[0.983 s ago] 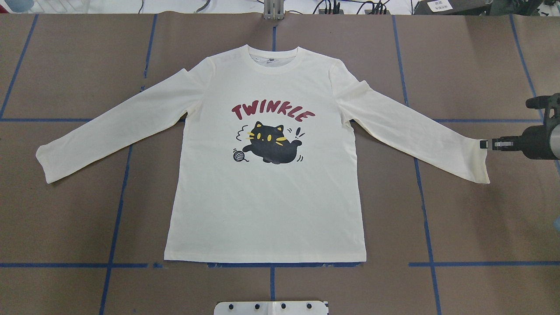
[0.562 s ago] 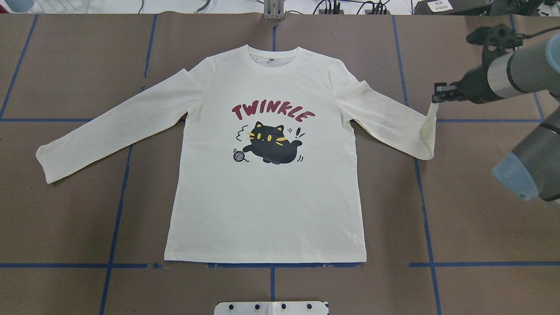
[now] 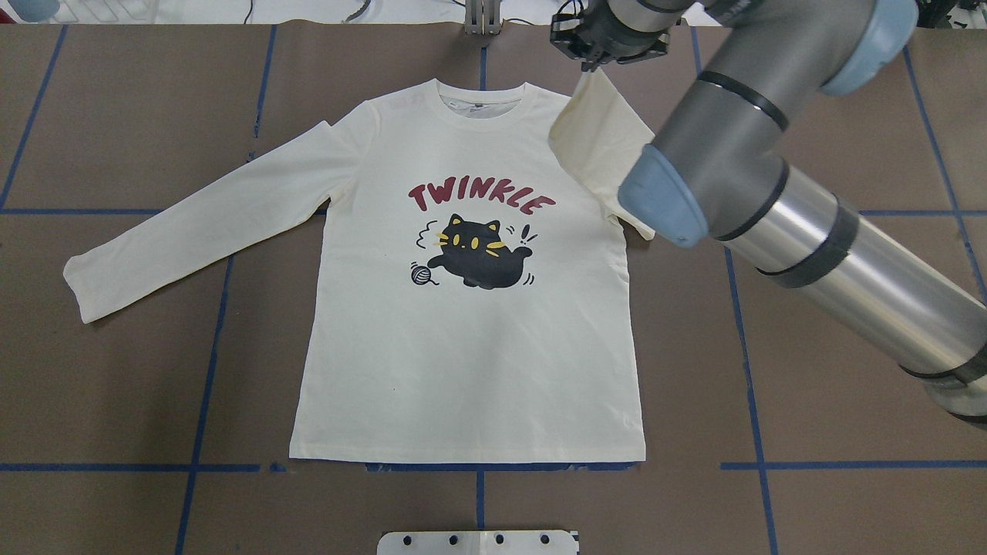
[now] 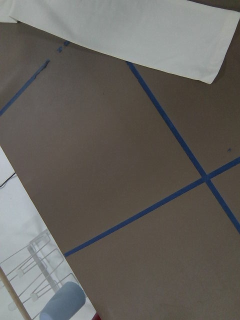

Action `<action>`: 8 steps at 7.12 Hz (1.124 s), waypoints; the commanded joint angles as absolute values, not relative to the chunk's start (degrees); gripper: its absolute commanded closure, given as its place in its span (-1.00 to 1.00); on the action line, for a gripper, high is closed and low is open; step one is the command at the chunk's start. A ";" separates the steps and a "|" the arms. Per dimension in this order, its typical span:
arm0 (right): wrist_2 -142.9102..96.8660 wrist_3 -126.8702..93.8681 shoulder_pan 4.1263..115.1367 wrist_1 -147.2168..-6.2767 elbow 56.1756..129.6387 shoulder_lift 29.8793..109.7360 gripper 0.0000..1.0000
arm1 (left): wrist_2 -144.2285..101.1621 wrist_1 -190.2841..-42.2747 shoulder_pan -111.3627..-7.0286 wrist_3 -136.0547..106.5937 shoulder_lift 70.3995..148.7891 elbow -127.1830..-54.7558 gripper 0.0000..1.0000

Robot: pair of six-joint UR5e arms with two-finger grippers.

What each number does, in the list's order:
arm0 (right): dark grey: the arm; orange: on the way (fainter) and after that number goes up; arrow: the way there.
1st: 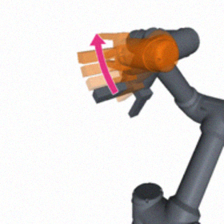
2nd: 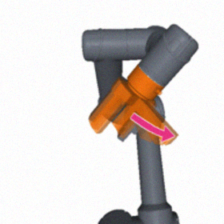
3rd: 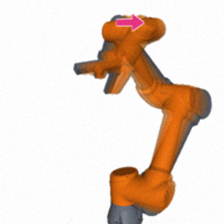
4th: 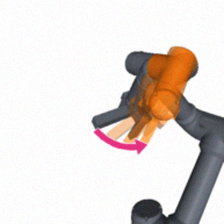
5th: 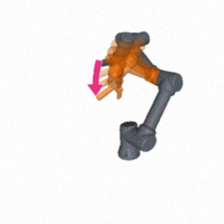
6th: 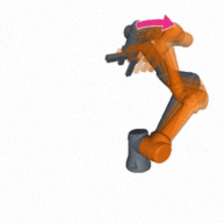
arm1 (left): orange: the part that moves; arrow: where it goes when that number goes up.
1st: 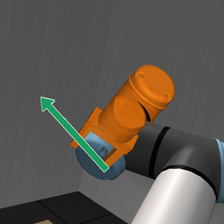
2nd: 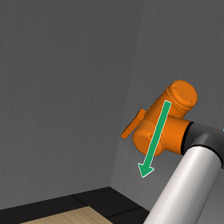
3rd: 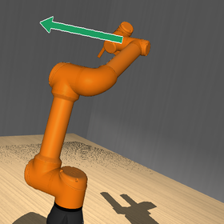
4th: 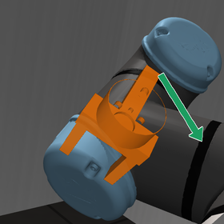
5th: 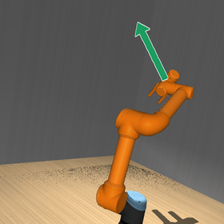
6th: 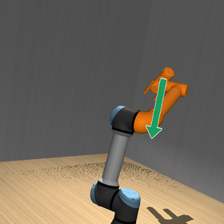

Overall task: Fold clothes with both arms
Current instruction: 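Lift the sleeve with the right gripper and fold it across the shirt body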

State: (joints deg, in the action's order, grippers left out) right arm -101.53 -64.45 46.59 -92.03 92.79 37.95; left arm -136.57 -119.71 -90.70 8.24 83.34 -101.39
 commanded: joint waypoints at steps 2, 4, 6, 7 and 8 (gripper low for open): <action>-80.46 -77.32 31.32 -76.98 63.56 20.78 1.00 | -136.58 -119.71 -90.70 8.09 83.23 -100.90 -1.00; -79.45 -84.16 29.36 -72.60 54.18 15.59 1.00 | -136.58 -119.71 -90.70 8.09 83.23 -99.68 -1.00; -79.54 -85.69 29.00 -72.68 48.01 10.21 -0.98 | -136.58 -119.71 -90.70 8.00 83.23 -99.84 -1.00; -79.89 -85.61 29.00 -72.69 47.99 9.76 -1.00 | -136.50 -119.71 -90.70 8.00 83.41 -100.10 -1.00; -80.41 -85.08 29.53 -72.86 47.99 9.32 -1.00 | -136.49 -119.71 -90.70 7.91 83.67 -100.80 -1.00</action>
